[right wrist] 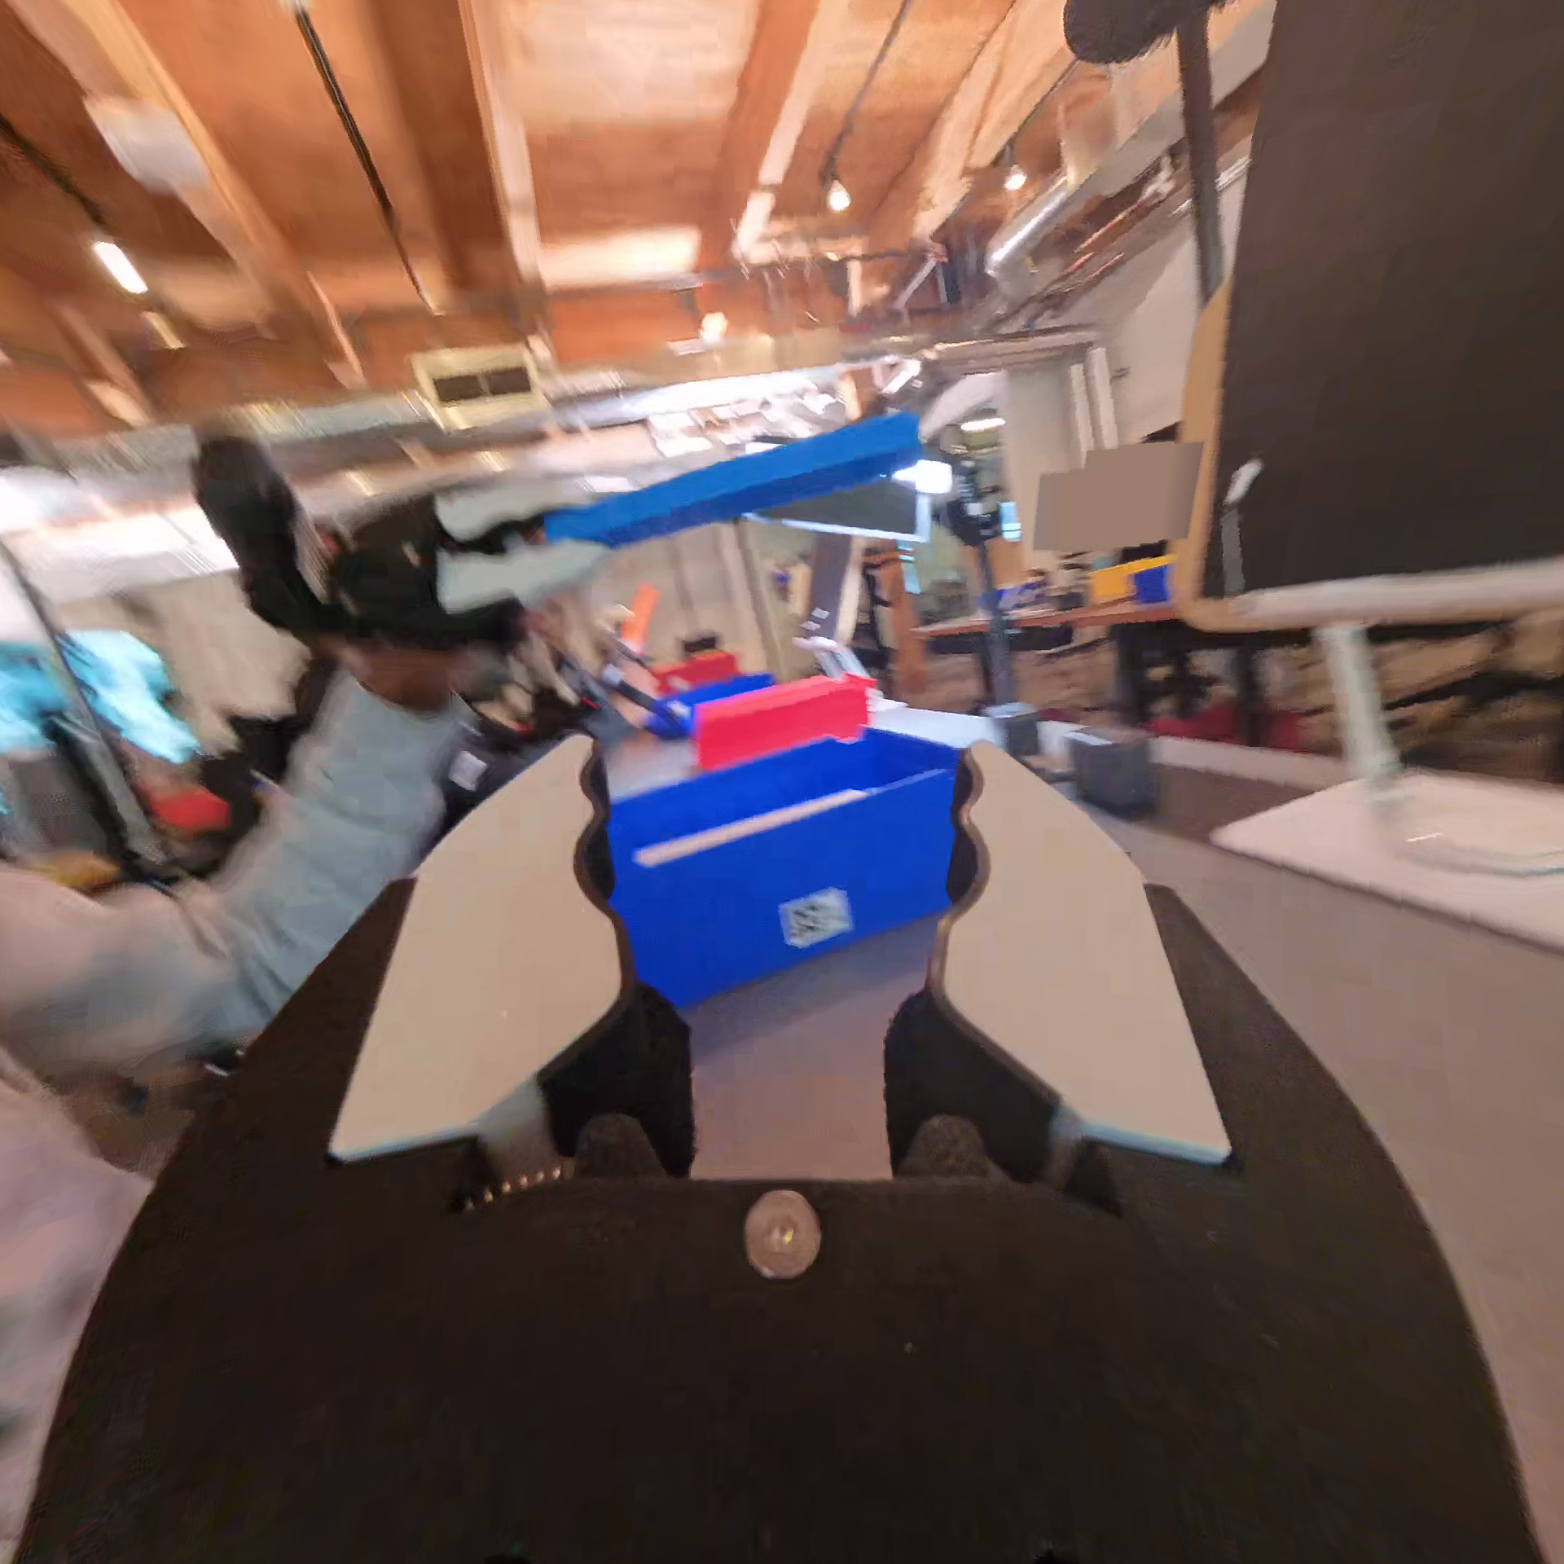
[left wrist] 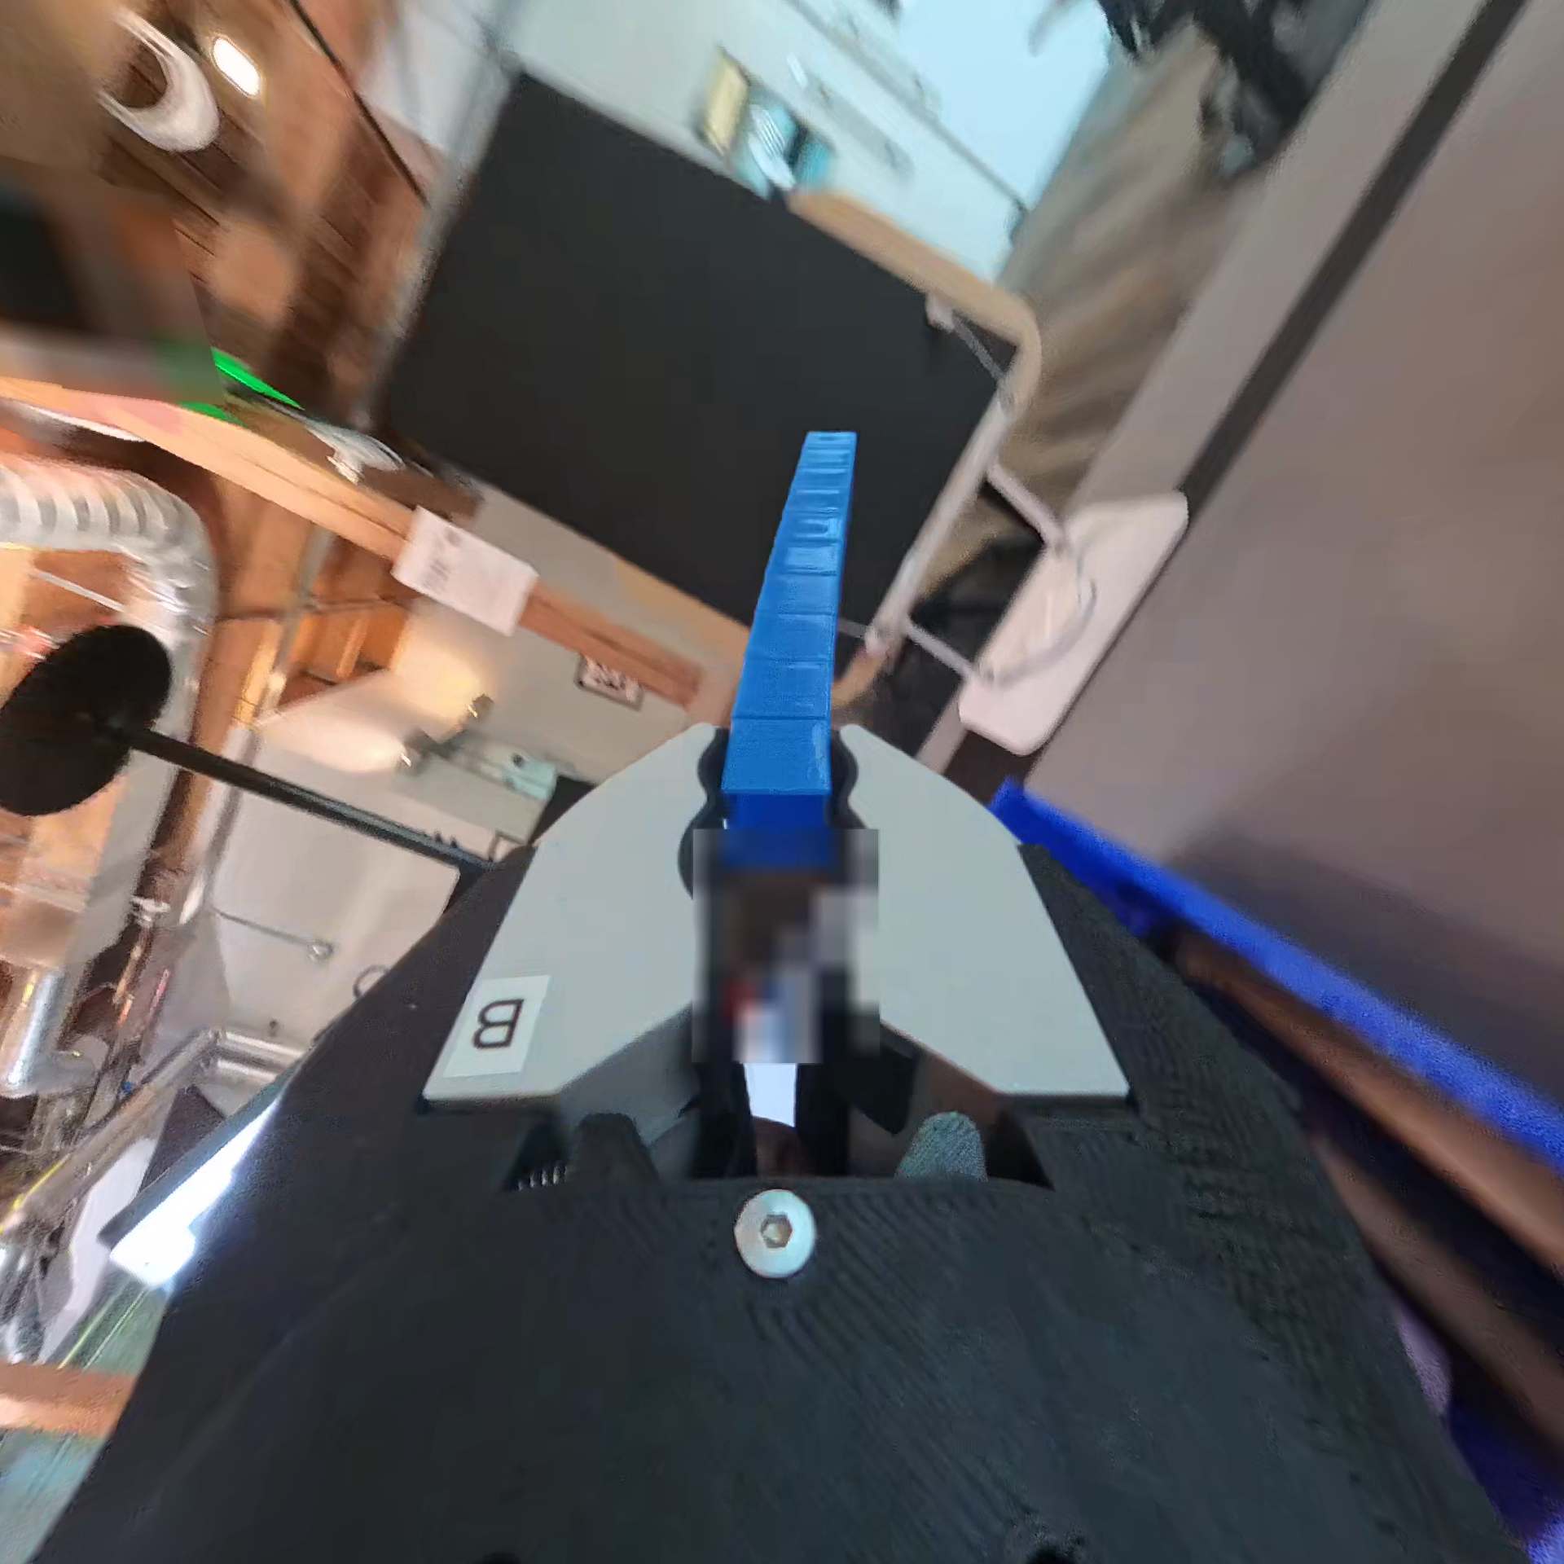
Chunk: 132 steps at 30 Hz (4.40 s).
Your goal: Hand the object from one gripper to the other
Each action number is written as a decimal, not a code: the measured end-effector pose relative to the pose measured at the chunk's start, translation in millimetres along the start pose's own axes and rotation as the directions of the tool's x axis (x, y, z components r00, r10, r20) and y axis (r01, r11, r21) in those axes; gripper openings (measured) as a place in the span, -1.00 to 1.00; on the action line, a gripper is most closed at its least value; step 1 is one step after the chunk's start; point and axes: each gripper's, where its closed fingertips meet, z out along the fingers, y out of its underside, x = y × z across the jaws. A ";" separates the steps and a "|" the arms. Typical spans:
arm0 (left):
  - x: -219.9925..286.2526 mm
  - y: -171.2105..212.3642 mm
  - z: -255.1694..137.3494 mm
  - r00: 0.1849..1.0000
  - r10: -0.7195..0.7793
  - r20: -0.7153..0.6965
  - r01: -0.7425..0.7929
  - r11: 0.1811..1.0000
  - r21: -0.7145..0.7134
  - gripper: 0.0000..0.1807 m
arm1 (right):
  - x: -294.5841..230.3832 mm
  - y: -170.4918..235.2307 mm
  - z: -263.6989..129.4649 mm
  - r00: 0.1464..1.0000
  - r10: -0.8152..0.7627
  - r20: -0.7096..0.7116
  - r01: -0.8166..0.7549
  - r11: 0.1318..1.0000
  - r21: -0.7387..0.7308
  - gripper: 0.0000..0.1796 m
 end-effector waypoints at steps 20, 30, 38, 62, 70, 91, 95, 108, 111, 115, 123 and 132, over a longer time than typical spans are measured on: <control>203.3 -107.1 28.9 0.965 -0.227 -0.134 0.263 0.863 0.432 -0.76 | -3.6 3.2 11.4 0.862 0.454 0.228 -0.488 0.864 0.124 -0.72; 232.8 -98.5 20.7 0.366 -0.476 -0.800 0.798 0.602 0.007 -0.42 | -20.5 19.6 6.4 0.913 0.330 0.240 -0.311 0.944 -0.113 -0.76; 257.9 -104.0 14.3 0.116 -0.473 -0.873 0.821 0.540 -0.183 -0.73 | -49.3 53.0 17.3 0.907 0.291 0.303 -0.197 0.932 -0.304 -0.76; 193.3 -117.6 8.7 0.101 -0.422 -0.901 0.938 0.342 -0.055 -0.77 | -69.7 85.5 27.0 0.941 0.100 0.324 0.054 0.898 -0.437 -0.68; 212.6 -122.7 0.3 0.096 -0.368 -0.925 0.905 0.420 -0.073 -0.77 | -73.5 23.2 23.0 0.938 0.039 0.344 0.015 0.988 -0.154 -0.51; 239.5 -120.1 -5.3 0.099 -0.331 -0.938 0.860 0.503 -0.087 -0.76 | -82.9 18.8 20.1 0.929 -0.022 0.369 0.076 0.988 -0.131 -0.76; 224.9 -118.9 -2.0 0.112 -0.352 -0.929 0.890 0.452 -0.065 -0.77 | -75.5 20.8 20.4 0.936 0.040 0.350 0.009 0.990 -0.138 -0.48; 190.0 -112.9 3.7 0.072 -0.403 -0.912 0.960 0.277 -0.047 -0.76 | -75.5 96.8 27.9 0.921 0.146 0.362 0.040 0.888 -0.459 -0.75; 193.7 -109.4 6.5 0.075 -0.422 -0.903 0.955 0.292 -0.057 -0.58 | -72.5 85.7 27.1 0.924 0.154 0.351 0.007 0.908 -0.418 -0.76; 230.0 -102.3 5.3 0.039 -0.412 -0.910 0.882 0.443 -0.162 -0.46 | -66.9 66.6 24.5 0.934 0.123 0.335 -0.005 0.943 -0.333 -0.76; 250.6 -104.2 1.5 0.061 -0.379 -0.923 0.837 0.523 -0.159 -0.76 | -70.9 50.4 24.1 0.929 0.117 0.350 -0.026 0.967 -0.254 -0.75; 213.3 -99.6 11.3 0.068 -0.443 -0.894 0.922 0.371 -0.113 -0.77 | -67.5 77.0 26.1 0.923 0.220 0.317 -0.083 0.916 -0.392 -0.46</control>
